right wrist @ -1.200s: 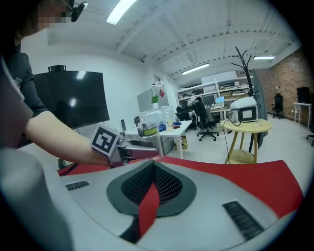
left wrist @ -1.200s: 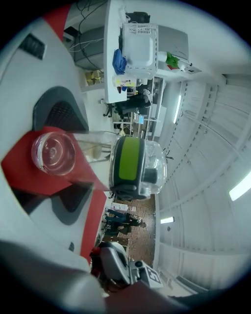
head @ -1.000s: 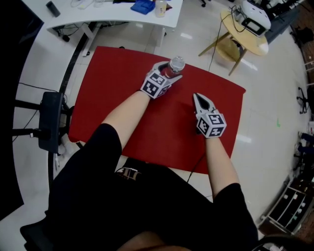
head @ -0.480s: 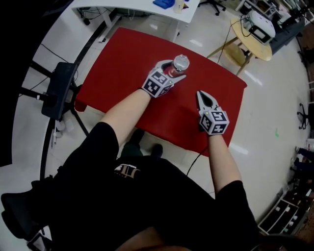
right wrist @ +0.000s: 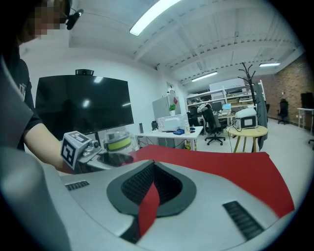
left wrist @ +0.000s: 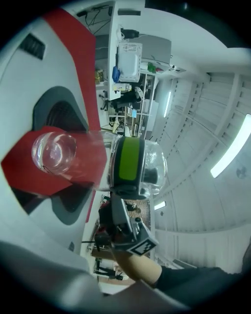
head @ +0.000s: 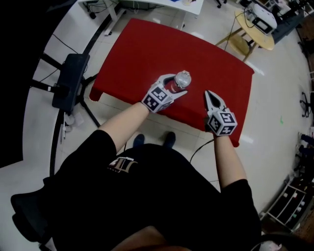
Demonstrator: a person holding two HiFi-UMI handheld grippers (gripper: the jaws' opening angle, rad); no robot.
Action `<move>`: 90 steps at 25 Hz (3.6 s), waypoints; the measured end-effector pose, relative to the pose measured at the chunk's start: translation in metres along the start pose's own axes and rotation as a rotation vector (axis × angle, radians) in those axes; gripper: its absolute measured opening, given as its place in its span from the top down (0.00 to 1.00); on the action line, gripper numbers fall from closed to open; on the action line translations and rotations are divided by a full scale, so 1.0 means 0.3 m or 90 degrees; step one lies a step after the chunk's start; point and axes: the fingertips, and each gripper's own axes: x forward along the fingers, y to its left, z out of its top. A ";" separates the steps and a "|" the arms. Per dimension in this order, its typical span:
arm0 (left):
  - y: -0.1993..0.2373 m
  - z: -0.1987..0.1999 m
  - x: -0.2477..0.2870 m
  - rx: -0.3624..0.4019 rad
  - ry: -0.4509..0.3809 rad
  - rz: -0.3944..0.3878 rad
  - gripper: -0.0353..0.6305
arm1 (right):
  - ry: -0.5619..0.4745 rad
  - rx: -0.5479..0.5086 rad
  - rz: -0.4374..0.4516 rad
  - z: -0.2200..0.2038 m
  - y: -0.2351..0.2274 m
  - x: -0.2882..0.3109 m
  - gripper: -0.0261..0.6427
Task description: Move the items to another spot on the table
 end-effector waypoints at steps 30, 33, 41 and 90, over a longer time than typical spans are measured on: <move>-0.142 -0.544 -0.032 -0.072 0.127 -0.002 0.41 | 0.038 0.033 -0.026 -0.243 0.140 -0.216 0.95; -0.143 -0.531 -0.123 -0.107 0.125 0.019 0.39 | 0.031 0.028 -0.015 -0.226 0.120 -0.244 0.95; -0.364 -0.180 -0.531 -0.194 -0.001 0.049 0.78 | -0.023 0.006 0.070 -0.063 0.177 -0.499 0.95; -0.683 0.172 -1.133 -0.230 -0.075 -0.142 0.94 | -0.078 0.058 0.197 -0.048 0.925 -0.740 0.96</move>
